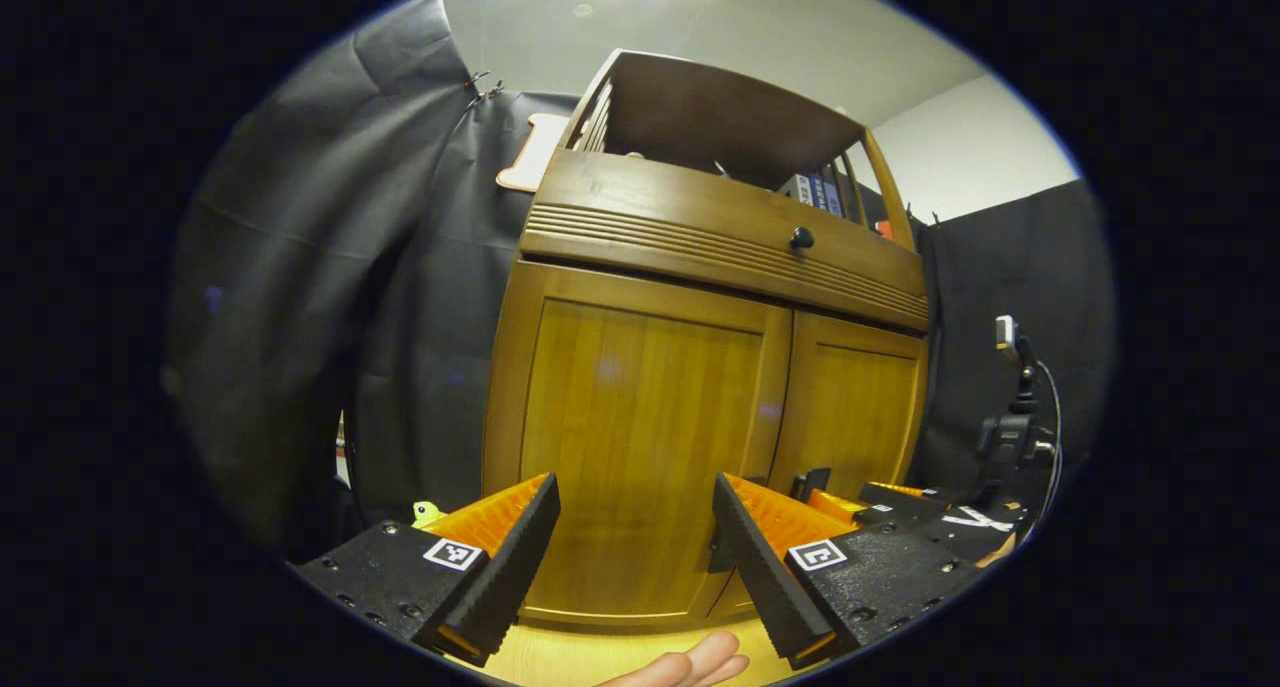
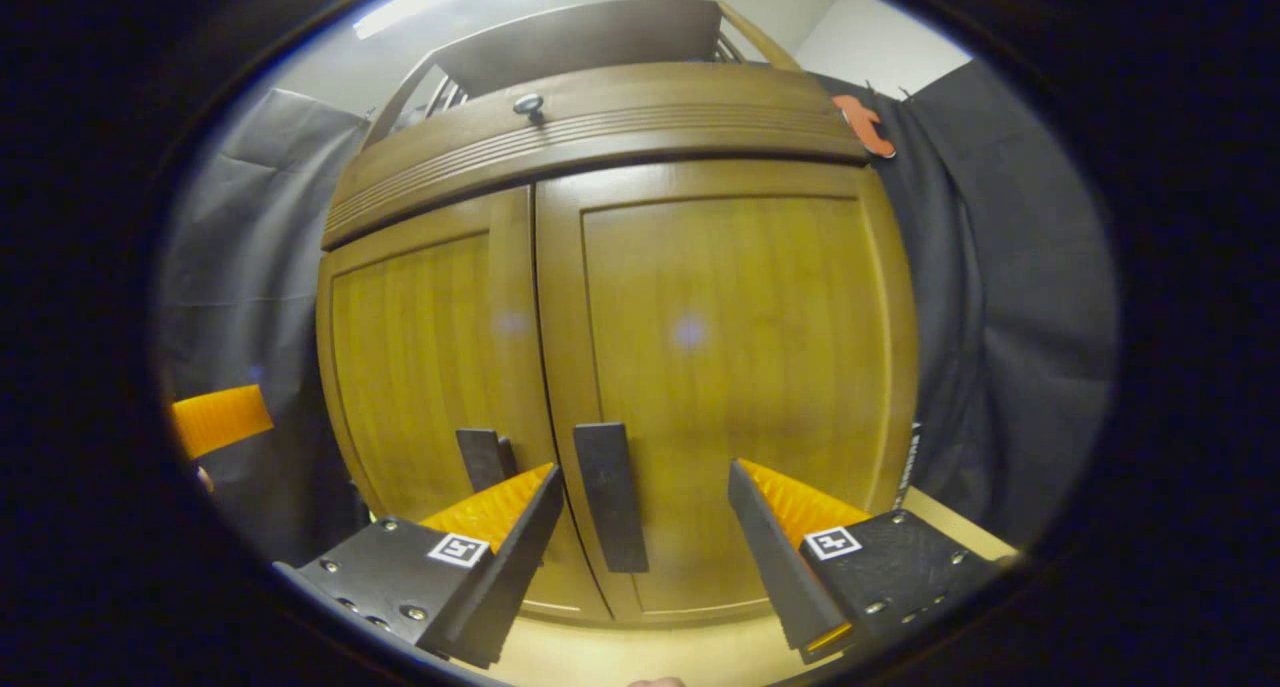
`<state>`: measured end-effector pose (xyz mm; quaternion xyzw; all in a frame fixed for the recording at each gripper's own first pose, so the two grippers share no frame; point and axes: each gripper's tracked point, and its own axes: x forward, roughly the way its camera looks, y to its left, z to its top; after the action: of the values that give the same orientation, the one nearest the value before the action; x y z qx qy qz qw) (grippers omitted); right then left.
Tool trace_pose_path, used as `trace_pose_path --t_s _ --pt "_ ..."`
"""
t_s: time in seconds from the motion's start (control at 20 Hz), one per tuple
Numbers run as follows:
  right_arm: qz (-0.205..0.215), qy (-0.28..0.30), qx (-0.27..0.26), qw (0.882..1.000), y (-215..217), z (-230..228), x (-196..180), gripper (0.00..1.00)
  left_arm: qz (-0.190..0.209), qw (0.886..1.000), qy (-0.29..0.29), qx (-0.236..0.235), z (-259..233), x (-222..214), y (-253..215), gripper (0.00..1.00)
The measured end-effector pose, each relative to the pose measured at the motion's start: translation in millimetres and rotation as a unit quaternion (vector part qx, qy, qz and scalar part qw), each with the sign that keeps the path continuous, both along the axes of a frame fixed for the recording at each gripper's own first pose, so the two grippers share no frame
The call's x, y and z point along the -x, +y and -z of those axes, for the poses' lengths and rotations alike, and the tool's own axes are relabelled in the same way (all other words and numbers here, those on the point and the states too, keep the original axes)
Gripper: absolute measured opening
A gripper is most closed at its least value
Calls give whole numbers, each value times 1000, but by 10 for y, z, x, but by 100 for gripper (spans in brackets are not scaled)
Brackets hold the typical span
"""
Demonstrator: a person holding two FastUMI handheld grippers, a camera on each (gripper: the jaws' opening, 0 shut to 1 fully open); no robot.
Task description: Open the right door of the double-door shoe cabinet with the right hand, and open the left door with the left hand.
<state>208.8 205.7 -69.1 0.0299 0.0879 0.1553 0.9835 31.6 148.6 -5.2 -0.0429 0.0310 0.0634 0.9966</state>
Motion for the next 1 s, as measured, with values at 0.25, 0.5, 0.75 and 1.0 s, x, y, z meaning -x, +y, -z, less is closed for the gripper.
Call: trace_pose_path --t_s 0.25,0.5,0.75,1.0 --pt "-4 33 2 999 246 303 -295 70 17 1000 5 12 33 -69 -62 92" --pt "-23 -5 28 999 239 216 -235 28 27 999 19 9 117 -116 -185 96" --pt "-57 2 6 998 206 80 -174 28 14 1000 23 3 127 -119 -195 92" --pt "-87 0 9 996 234 75 -151 28 -2 1000 13 -2 78 -89 -177 95"
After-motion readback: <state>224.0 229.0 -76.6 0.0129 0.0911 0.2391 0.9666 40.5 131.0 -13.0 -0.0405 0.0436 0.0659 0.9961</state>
